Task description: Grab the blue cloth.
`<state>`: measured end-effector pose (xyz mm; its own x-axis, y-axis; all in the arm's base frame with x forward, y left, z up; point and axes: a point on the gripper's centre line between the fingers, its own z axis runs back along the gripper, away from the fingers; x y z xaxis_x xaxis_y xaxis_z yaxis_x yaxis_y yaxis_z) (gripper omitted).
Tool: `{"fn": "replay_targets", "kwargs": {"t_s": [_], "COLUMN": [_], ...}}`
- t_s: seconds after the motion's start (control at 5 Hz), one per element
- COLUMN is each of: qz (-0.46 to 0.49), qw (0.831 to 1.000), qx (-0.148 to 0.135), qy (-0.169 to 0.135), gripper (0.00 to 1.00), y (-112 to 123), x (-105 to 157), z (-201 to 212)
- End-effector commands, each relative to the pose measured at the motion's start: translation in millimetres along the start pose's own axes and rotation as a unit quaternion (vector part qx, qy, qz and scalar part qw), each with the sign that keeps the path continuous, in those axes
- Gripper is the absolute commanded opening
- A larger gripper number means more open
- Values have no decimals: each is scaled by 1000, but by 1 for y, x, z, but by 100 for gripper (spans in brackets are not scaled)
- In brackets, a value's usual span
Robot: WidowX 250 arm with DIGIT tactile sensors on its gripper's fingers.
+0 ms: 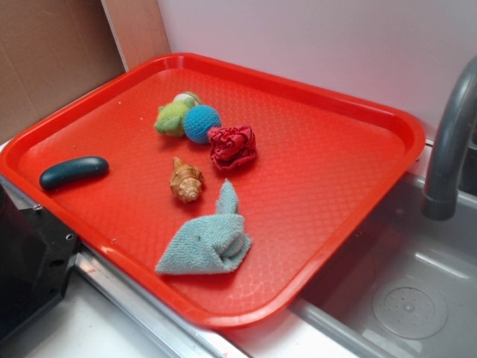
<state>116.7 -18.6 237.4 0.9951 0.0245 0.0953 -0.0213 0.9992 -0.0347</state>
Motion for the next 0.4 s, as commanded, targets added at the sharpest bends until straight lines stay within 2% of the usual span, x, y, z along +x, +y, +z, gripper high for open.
{"fn": "replay_targets", "kwargs": {"t_s": [0.0,0.2], "qz": [0,-5], "qw": [1000,999], "qx": [0,9], "qy": [0,35], "gripper": [100,100], "y": [0,-40], "x": [0,13], "z": [0,-53]}}
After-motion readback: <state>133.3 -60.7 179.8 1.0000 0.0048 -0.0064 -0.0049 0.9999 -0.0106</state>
